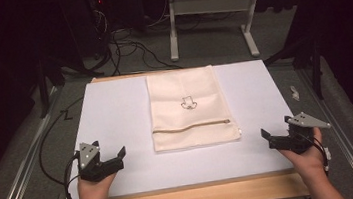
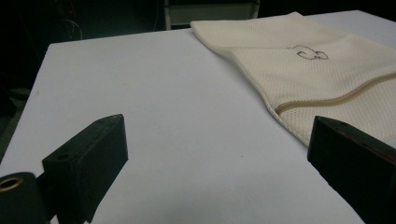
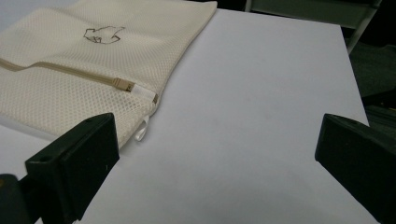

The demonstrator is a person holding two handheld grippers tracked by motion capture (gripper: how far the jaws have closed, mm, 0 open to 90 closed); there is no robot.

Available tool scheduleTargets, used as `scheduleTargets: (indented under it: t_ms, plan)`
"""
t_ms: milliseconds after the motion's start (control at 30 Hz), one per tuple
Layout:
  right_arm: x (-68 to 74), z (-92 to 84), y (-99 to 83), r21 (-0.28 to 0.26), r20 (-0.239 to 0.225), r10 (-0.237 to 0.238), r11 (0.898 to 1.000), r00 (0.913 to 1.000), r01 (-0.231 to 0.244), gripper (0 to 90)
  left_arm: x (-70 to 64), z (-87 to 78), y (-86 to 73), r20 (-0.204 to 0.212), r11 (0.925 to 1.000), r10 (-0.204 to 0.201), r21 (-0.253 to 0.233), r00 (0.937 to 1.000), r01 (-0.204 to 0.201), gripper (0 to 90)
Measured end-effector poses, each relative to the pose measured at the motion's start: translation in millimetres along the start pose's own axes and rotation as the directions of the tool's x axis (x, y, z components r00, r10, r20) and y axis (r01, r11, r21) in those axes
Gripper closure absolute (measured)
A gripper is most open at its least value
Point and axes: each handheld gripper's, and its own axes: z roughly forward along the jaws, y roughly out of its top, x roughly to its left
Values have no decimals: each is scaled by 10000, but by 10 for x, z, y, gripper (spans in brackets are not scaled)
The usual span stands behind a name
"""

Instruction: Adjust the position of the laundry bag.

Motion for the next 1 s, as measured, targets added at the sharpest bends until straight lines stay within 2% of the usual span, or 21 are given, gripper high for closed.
scheduleTargets:
  t_ms: [133, 233, 267, 333, 433, 500, 533, 633, 667, 700, 733, 800, 833, 867, 900, 933, 1000]
  plan:
    - [-16, -10, -6, -308, -155, 60, 9995, 9999, -65, 0, 13, 31, -11, 248, 9990, -341, 305, 9991, 334, 82]
    - [-27, -13, -4, -431, -394, 266, 9987, 9989, -282, 5, 3, 50, -18, 296, 9986, -362, 402, 9989, 350, 102]
    - [-28, -9, -5, -362, -512, 352, 9987, 9981, -370, 15, -6, 60, -19, 288, 9985, -326, 455, 9991, 313, 102]
    - [-5, 8, 1, -52, -571, 120, 9999, 9983, -123, 44, -22, 65, -8, 306, 9984, -193, 529, 9993, 177, 118]
    - [31, 30, 4, 122, -585, -20, 9999, 9983, 27, 44, -29, 61, 1, 335, 9991, -105, 419, 9994, 91, 131]
    - [104, 98, 6, 539, -919, -63, 9985, 9957, 113, 50, -35, 73, 9, 490, 9987, -67, 508, 9988, 42, 139]
    - [134, 124, 5, 631, -1076, -98, 9979, 9941, 167, 66, -46, 90, 10, 572, 9975, 41, 709, 9984, -81, 144]
    - [202, 189, 23, 820, -1310, 9, 9966, 9914, 100, 89, -59, 102, 10, 751, 9967, 42, 802, 9972, -102, 162]
    - [272, 270, 71, 977, -1566, 194, 9952, 9875, -41, 139, -69, 103, 15, 912, 9960, -30, 894, 9958, -52, 177]
    - [272, 270, 71, 977, -1566, 194, 9952, 9875, -41, 139, -69, 103, 15, 912, 9960, -30, 894, 9958, -52, 196]
    - [363, 370, 124, 1077, -1682, 229, 9942, 9855, -47, 195, -78, 94, 17, 990, 9962, -161, 869, 9950, 74, 211]
    - [461, 497, 160, 1411, -1592, 34, 9898, 9872, 193, 269, -82, 88, 18, 997, 9965, -167, 828, 9949, 84, 224]
    - [461, 497, 160, 1411, -1592, 34, 9898, 9872, 193, 269, -87, 84, 21, 1016, 9967, -160, 811, 9947, 77, 224]
    - [538, 635, 184, 1604, -1424, -175, 9862, 9897, 405, 334, -89, 76, 27, 1030, 9966, -161, 826, 9945, 76, 226]
    - [538, 635, 184, 1604, -1424, -175, 9862, 9897, 405, 334, -89, 76, 27, 1030, 9966, -161, 826, 9945, 76, 226]
    - [571, 781, 204, 1841, -1515, -92, 9822, 9884, 374, 391, -84, 71, 26, 1056, 9966, -252, 810, 9941, 166, 227]
    - [591, 923, 218, 2171, -1426, 68, 9758, 9898, 246, 415, -79, 64, 22, 1077, 9966, -291, 803, 9938, 205, 227]
